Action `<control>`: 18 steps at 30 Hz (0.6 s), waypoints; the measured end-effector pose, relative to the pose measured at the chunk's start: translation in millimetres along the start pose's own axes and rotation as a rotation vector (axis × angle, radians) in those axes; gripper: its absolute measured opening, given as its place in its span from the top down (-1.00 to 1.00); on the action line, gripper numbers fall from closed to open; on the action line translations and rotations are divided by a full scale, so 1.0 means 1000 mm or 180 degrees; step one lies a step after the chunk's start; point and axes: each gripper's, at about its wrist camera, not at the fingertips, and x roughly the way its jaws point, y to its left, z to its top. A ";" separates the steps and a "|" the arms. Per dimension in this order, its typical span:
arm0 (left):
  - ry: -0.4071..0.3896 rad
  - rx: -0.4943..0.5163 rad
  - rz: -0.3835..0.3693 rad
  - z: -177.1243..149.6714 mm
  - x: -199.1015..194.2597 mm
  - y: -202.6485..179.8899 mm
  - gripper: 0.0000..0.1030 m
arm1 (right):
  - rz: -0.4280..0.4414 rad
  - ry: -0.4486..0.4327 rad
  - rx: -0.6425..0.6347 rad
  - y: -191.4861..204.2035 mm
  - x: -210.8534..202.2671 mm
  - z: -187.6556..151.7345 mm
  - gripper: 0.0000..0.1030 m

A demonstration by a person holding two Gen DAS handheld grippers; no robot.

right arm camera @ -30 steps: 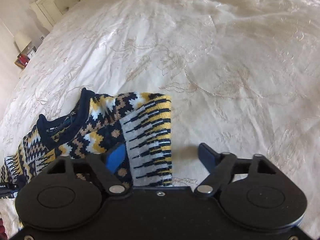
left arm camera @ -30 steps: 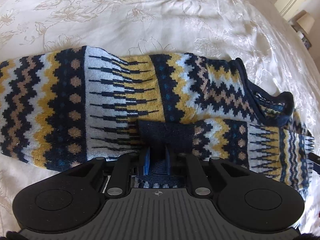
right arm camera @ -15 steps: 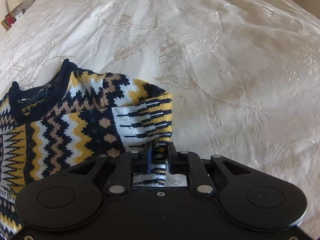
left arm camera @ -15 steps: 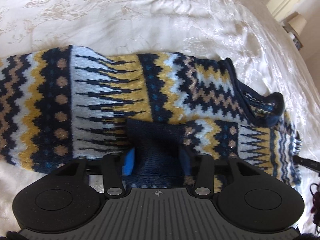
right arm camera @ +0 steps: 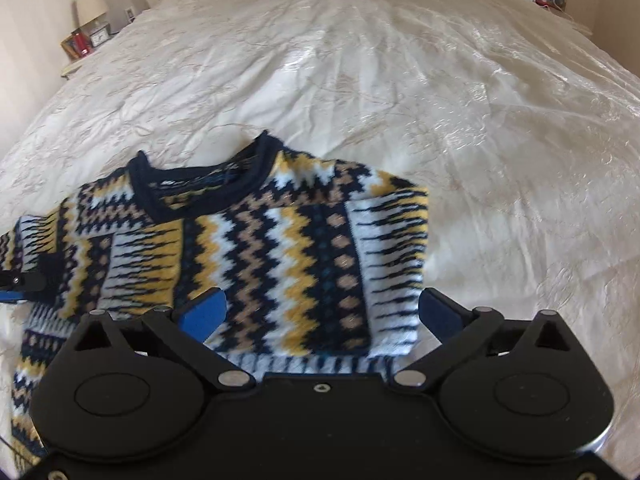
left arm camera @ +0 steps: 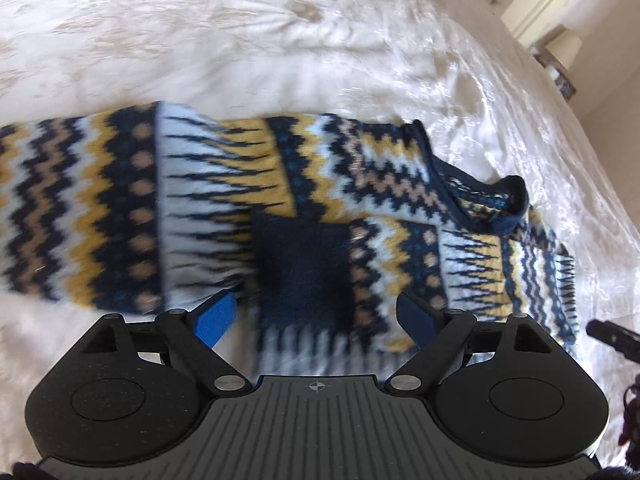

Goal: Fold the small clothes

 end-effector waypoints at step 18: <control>-0.0674 -0.1259 0.0656 0.008 -0.108 0.215 -0.69 | 0.0596 0.0228 -0.0124 0.117 -0.015 -0.041 -0.99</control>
